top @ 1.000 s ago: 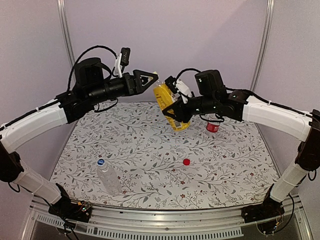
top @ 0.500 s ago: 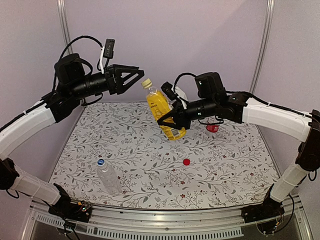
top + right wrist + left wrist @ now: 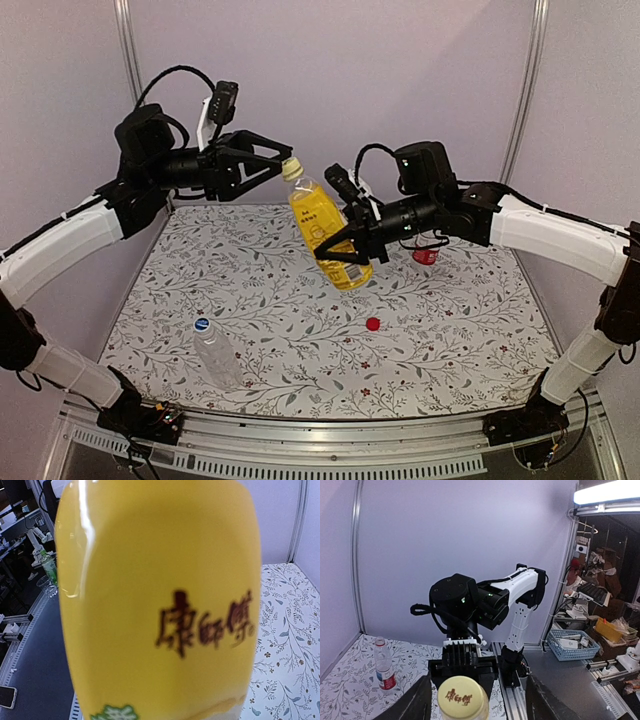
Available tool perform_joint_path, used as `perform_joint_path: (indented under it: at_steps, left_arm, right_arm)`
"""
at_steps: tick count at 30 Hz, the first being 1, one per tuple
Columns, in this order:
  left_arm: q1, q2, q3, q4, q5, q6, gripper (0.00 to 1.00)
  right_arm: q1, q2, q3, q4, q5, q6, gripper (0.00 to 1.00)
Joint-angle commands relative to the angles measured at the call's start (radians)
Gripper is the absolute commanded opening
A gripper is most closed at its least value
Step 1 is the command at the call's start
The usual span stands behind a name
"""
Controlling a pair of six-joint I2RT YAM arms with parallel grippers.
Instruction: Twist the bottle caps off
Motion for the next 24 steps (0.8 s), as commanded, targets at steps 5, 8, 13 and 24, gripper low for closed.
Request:
perform_joint_path:
  at_steps: [5, 8, 13, 24]
  left_arm:
    - [-0.007, 0.045, 0.024, 0.091, 0.059, -0.039, 0.59]
    - [-0.014, 0.058, 0.031, 0.104, 0.059, -0.050, 0.56]
    - [-0.025, 0.071, 0.038, 0.115, 0.060, -0.057, 0.50]
    - [-0.032, 0.081, 0.032, 0.117, 0.059, -0.062, 0.38]
  right_arm:
    - [-0.003, -0.013, -0.003, 0.009, -0.041, -0.010, 0.33]
    - [-0.002, -0.014, -0.003, 0.006, -0.040, -0.010, 0.33]
    - [-0.003, -0.013, -0.005, 0.006, -0.037, -0.009, 0.33]
    - [-0.003, -0.015, -0.005, 0.006, -0.018, -0.005, 0.33]
